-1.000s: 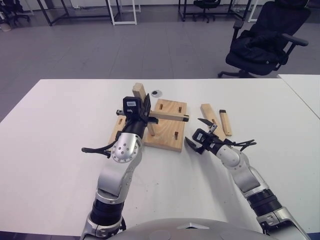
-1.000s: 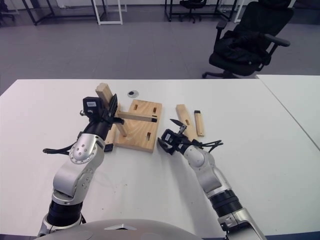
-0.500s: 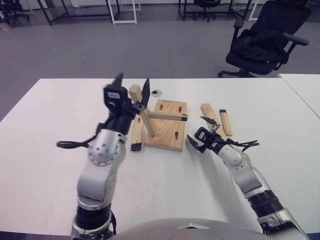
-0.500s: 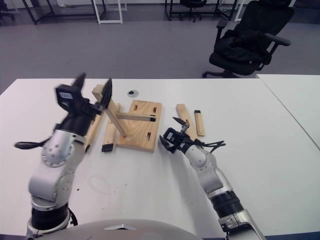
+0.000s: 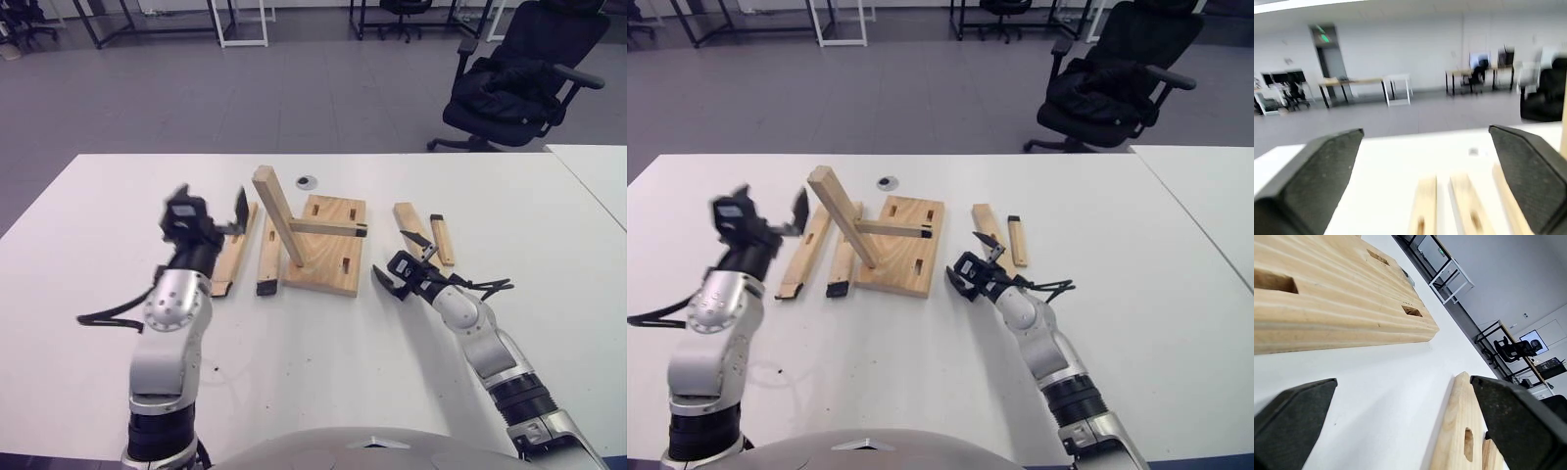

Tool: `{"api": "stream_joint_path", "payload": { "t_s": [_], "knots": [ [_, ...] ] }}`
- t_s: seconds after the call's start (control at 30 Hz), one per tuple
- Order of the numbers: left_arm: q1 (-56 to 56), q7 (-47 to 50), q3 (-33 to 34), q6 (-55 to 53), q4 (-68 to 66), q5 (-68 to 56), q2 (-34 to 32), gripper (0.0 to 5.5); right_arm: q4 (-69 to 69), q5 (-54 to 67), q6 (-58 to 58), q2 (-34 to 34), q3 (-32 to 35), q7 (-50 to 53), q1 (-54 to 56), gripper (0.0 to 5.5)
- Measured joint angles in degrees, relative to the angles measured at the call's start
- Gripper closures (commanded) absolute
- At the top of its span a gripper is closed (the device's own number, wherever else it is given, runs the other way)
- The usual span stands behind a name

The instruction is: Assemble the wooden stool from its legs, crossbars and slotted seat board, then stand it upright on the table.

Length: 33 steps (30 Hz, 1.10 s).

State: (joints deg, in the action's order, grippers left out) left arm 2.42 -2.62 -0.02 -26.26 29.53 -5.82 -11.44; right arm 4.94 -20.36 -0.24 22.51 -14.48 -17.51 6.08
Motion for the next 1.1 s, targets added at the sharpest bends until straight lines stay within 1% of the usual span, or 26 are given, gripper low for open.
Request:
{"api": "stream_joint_path", "payload": {
  "t_s": [0.07, 0.13, 0.27, 0.47, 0.63, 0.77, 0.87, 0.97, 1.1],
  "knots": [
    [0.75, -2.61, -3.32, -1.67, -4.56, -0.19, 0.16, 0.77, 0.74, 0.34, -0.41, -0.17, 0.13, 0.29, 0.22, 0.41],
    [1.25, -3.67, -4.59, -3.25, -9.96, -0.42, 1.11, 0.77, 1.40, 0.81, -0.83, -0.31, 0.30, 0.33, 0.40, 0.41],
    [1.33, -3.92, -5.35, -4.13, -13.59, -0.42, 2.35, 0.77, 2.56, 1.29, -1.47, -0.56, 0.38, 0.68, 0.60, 0.41],
    [0.69, -3.18, -3.88, -4.80, -14.79, -0.72, 4.01, 0.77, 3.46, 2.07, -2.03, -0.64, 0.34, 0.82, 0.86, 0.41],
    [0.60, -2.92, 0.02, -9.05, -14.09, -2.63, 5.13, 0.77, 3.59, 2.05, -2.11, -0.71, 0.19, 0.94, 0.97, 0.41],
    [0.53, -2.86, 1.24, -11.50, -12.86, -2.62, 4.82, 0.77, 4.24, 1.94, -2.51, -1.03, -0.44, 1.81, 1.36, 0.41],
    [-0.19, -3.11, 0.91, -13.54, -12.07, -2.43, 3.66, 0.77, 5.08, 1.84, -2.59, -1.43, -1.09, 2.00, 2.28, 0.41],
    [-0.25, -3.88, -1.91, -14.26, -12.09, -0.85, 2.23, 0.77, 5.39, 1.85, -2.69, -1.55, -1.38, 2.31, 2.51, 0.41],
    [-1.31, -5.51, -2.94, -13.99, -14.27, -0.49, 1.53, 0.77, 5.61, 1.87, -2.75, -1.74, -1.59, 2.86, 2.60, 0.41]
  ]
}}
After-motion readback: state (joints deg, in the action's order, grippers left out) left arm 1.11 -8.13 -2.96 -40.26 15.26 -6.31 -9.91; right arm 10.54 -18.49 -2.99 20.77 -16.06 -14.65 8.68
